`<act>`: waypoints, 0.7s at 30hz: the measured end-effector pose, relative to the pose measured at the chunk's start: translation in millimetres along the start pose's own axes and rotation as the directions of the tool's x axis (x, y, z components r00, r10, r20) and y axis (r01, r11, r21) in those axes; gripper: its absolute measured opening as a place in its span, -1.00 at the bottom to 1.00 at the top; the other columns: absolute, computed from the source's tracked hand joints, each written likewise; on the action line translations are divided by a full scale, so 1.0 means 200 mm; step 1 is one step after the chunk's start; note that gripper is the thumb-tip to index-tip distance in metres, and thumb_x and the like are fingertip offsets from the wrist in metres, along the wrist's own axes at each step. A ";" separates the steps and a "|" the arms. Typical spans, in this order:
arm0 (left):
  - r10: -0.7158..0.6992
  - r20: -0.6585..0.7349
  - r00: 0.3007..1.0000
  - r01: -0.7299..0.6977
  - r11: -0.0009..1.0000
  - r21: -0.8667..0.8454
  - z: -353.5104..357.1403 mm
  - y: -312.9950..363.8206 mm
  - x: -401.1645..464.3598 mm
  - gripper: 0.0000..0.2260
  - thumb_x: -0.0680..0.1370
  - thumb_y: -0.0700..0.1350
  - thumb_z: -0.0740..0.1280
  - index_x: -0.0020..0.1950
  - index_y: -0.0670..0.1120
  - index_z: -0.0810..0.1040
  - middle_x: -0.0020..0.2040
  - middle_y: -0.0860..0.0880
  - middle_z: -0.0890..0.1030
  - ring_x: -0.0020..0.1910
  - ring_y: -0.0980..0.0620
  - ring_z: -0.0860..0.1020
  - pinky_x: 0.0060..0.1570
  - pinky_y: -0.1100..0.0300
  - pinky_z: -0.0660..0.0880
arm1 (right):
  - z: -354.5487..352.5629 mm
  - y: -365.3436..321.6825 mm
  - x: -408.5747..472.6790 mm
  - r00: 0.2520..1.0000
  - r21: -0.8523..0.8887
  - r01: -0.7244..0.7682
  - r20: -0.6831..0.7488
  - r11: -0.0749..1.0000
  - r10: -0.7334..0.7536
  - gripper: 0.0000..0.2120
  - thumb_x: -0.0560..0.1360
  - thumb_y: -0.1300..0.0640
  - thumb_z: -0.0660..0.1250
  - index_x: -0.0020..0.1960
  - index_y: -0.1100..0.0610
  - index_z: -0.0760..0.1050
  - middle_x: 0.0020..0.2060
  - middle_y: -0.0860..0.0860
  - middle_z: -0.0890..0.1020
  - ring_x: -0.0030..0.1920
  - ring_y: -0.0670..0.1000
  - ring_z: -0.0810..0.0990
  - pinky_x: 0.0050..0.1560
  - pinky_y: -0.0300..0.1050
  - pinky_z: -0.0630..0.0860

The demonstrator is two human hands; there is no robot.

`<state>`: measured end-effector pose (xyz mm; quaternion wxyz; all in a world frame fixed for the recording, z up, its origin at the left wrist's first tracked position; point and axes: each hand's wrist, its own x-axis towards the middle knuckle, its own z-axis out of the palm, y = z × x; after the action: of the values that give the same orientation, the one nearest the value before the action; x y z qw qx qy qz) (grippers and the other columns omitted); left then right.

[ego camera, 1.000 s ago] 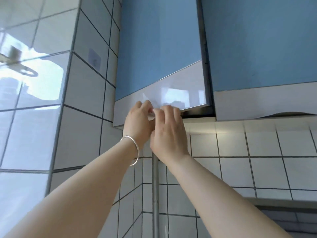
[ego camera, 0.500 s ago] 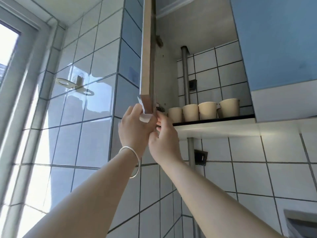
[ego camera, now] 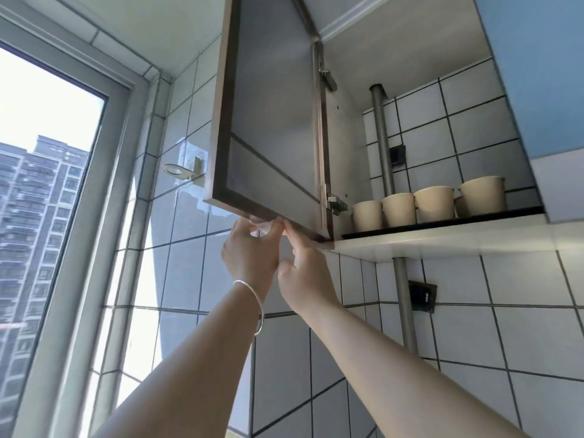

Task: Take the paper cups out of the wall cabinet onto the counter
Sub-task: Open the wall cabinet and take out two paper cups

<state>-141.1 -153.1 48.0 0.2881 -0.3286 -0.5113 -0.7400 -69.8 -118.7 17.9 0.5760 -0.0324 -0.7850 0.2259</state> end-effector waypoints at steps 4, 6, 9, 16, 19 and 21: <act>-0.031 -0.001 1.000 0.031 0.999 0.022 -0.01 -0.02 0.02 -0.74 0.33 0.19 0.28 -0.16 0.03 0.52 -0.07 0.02 0.69 0.04 -0.04 0.60 0.19 -0.06 0.45 | 0.04 -0.01 0.00 1.000 -0.033 -0.003 -0.004 0.999 0.003 -0.31 0.42 0.39 0.09 0.48 -0.06 0.21 0.42 -0.07 0.41 0.42 -0.02 0.35 0.39 -0.13 0.34; -0.037 -0.004 0.999 0.037 0.998 0.042 -0.02 -0.04 0.03 -0.73 0.33 0.21 0.26 -0.15 0.04 0.50 -0.05 0.02 0.69 0.06 -0.04 0.59 0.22 -0.07 0.42 | 0.04 -0.02 -0.01 1.000 -0.042 0.003 0.007 0.999 -0.003 -0.31 0.44 0.39 0.09 0.49 -0.07 0.20 0.44 -0.07 0.38 0.43 -0.01 0.34 0.39 -0.15 0.34; -0.046 -0.012 0.999 0.047 0.998 0.047 -0.02 -0.06 0.05 -0.76 0.36 0.20 0.27 -0.16 0.05 0.48 -0.04 0.02 0.69 0.07 -0.05 0.58 0.25 -0.06 0.39 | 0.05 -0.02 -0.01 1.000 -0.055 0.015 0.013 0.998 -0.014 -0.32 0.45 0.40 0.09 0.50 -0.07 0.19 0.46 -0.07 0.35 0.44 -0.02 0.31 0.35 -0.24 0.29; -0.064 -0.026 0.998 0.065 0.998 0.022 -0.02 -0.07 0.05 -0.69 0.33 0.21 0.22 -0.13 0.00 0.49 -0.01 -0.01 0.66 0.11 -0.06 0.55 0.22 0.01 0.36 | 0.09 0.00 0.00 0.999 -0.073 0.045 -0.015 0.996 -0.046 -0.31 0.43 0.42 0.08 0.49 -0.02 0.22 0.45 -0.09 0.36 0.44 -0.03 0.32 0.36 -0.26 0.27; -0.058 -0.032 0.998 0.059 0.998 0.032 -0.01 -0.08 0.04 -0.72 0.40 0.19 0.27 -0.12 -0.01 0.46 -0.02 0.02 0.63 0.13 -0.04 0.53 0.23 -0.01 0.36 | 0.10 0.01 0.01 0.999 -0.072 0.046 -0.017 0.996 -0.047 -0.32 0.43 0.42 0.08 0.49 -0.01 0.22 0.46 -0.07 0.36 0.44 -0.03 0.31 0.37 -0.25 0.26; -0.043 -0.046 0.998 0.043 0.999 -0.009 0.00 -0.10 0.02 -0.70 0.43 0.18 0.30 -0.08 -0.05 0.51 -0.01 0.04 0.62 0.14 -0.02 0.53 0.17 0.07 0.38 | 0.09 0.01 0.01 0.999 -0.057 0.045 -0.011 0.997 -0.045 -0.32 0.43 0.42 0.08 0.49 -0.01 0.24 0.45 -0.07 0.36 0.44 -0.04 0.31 0.37 -0.25 0.28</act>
<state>-159.8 -147.1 39.9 0.2825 -0.3016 -0.5085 -0.7554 -87.5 -121.5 14.7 0.5844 -0.0323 -0.7881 0.1905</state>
